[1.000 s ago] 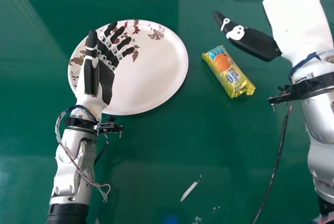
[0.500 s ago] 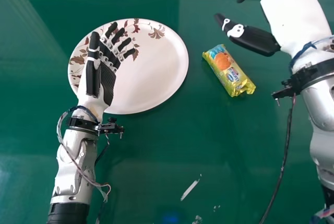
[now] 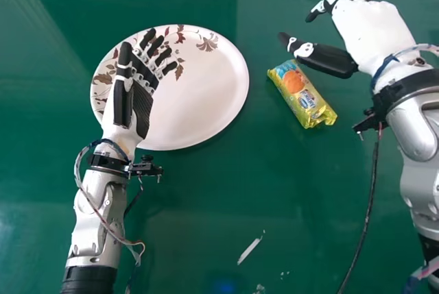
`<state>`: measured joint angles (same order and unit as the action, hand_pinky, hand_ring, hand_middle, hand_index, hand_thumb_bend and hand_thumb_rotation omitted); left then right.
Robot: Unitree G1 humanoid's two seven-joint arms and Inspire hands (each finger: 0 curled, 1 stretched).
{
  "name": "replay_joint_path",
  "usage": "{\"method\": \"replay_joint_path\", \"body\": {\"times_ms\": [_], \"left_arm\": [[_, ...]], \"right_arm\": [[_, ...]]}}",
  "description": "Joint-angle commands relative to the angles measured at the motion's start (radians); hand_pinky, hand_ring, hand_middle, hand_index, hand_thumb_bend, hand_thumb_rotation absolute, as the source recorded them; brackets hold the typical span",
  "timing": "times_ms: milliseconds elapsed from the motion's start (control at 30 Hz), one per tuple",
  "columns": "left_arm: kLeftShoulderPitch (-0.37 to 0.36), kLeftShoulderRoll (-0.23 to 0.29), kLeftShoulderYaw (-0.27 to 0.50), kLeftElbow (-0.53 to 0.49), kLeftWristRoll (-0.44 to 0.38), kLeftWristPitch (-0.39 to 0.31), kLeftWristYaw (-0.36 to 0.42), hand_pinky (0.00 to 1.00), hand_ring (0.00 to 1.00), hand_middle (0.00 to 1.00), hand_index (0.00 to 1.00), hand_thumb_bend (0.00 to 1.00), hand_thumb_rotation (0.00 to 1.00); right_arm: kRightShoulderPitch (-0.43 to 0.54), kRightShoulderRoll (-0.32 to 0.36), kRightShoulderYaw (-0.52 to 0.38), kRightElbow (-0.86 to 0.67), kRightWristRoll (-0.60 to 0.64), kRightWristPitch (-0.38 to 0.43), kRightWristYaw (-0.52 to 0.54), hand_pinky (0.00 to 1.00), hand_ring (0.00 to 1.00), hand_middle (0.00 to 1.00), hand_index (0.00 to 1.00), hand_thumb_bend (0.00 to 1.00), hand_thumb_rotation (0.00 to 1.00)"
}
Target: Pick up biscuit and place it in the plate
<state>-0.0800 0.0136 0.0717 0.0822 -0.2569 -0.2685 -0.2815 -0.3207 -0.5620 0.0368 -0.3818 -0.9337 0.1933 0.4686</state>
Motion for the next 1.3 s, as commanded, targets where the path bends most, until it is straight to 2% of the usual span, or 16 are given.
{"method": "replay_joint_path", "body": {"times_ms": [0,200,333,500,800,967,1267], "left_arm": [[0.003,0.011,0.006,-0.01,0.001,-0.004,-0.004,0.91,0.95,1.0,1.0,1.0,0.65],[0.007,0.025,0.001,-0.026,0.016,-0.006,-0.002,0.92,0.96,1.0,1.0,1.0,0.67],[0.01,0.017,0.005,-0.034,0.0,-0.001,0.002,0.93,0.96,1.0,1.0,1.0,0.67],[0.01,0.011,0.011,-0.031,-0.022,0.004,0.0,0.93,0.96,1.0,1.0,1.0,0.7],[0.01,0.015,0.013,-0.027,-0.046,0.002,-0.012,0.93,0.97,1.0,1.0,1.0,0.72],[0.009,0.019,0.013,-0.027,-0.052,0.011,-0.016,0.9,0.95,1.0,1.0,1.0,0.77],[0.006,0.02,0.016,-0.017,-0.053,0.006,-0.025,0.9,0.94,1.0,1.0,1.0,0.76]], "right_arm": [[-0.015,-0.009,0.005,0.002,0.005,0.012,0.014,0.63,0.82,0.82,0.73,0.89,0.75],[-0.016,-0.008,0.013,0.016,0.015,0.031,0.03,0.65,0.86,0.87,0.8,0.97,0.75],[-0.009,-0.008,0.014,0.015,0.023,0.032,0.025,0.73,0.96,0.98,0.91,1.0,0.73],[-0.003,-0.01,0.016,0.024,0.028,0.03,0.016,0.81,1.0,1.0,0.98,1.0,0.73],[-0.01,-0.008,0.034,0.05,0.023,0.047,0.022,0.88,1.0,1.0,1.0,1.0,0.72],[-0.009,-0.011,0.045,0.089,0.03,0.034,0.0,0.91,1.0,1.0,1.0,1.0,0.72],[-0.009,0.004,0.07,0.119,0.029,0.058,0.003,0.92,1.0,1.0,1.0,1.0,0.73]]}}
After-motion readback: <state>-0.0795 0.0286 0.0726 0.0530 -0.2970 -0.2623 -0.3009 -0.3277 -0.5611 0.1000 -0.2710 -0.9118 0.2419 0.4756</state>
